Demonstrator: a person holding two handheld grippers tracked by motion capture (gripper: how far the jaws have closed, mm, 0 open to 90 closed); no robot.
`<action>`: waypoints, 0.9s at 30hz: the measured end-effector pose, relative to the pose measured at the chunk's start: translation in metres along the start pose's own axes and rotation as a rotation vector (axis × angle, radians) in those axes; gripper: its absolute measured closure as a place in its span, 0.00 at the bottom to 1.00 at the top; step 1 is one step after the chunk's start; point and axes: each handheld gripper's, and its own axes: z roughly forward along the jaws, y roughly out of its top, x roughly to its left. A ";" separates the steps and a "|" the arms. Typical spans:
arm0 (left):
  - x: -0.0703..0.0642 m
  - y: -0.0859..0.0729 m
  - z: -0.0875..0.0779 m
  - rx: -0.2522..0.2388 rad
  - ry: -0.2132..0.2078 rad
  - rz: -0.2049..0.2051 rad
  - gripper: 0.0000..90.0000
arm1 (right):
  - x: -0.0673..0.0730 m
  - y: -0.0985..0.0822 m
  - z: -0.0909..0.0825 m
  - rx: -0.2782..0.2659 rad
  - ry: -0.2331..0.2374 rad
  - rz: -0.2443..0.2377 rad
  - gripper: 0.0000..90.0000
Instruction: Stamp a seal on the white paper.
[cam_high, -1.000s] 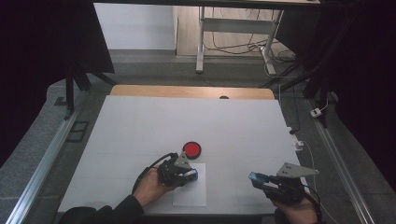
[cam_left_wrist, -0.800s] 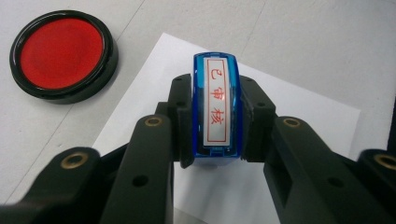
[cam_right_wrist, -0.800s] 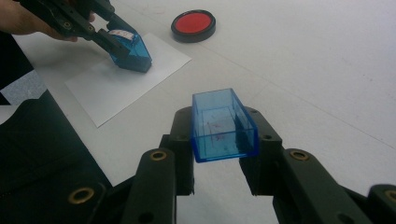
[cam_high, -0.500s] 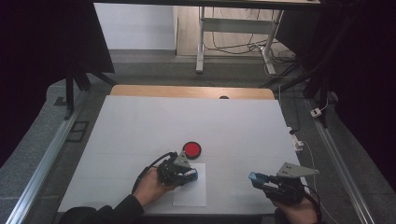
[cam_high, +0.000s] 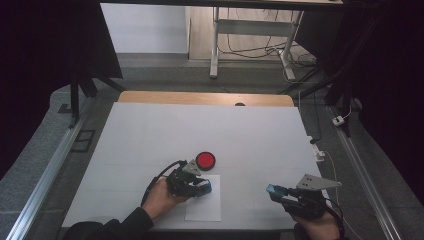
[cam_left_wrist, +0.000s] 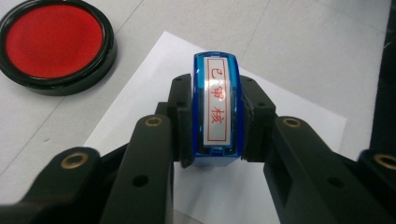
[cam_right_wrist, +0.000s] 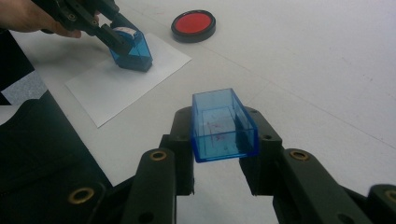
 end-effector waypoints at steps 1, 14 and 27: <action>-0.002 0.000 0.000 0.002 0.011 0.008 0.78 | 0.000 0.000 0.000 0.000 0.000 0.000 0.76; -0.013 0.002 0.000 0.023 0.074 0.057 0.78 | 0.000 0.000 0.000 0.001 0.001 -0.003 0.76; -0.010 0.003 -0.001 0.024 0.062 0.052 0.78 | 0.000 0.000 0.000 0.000 0.009 -0.001 0.76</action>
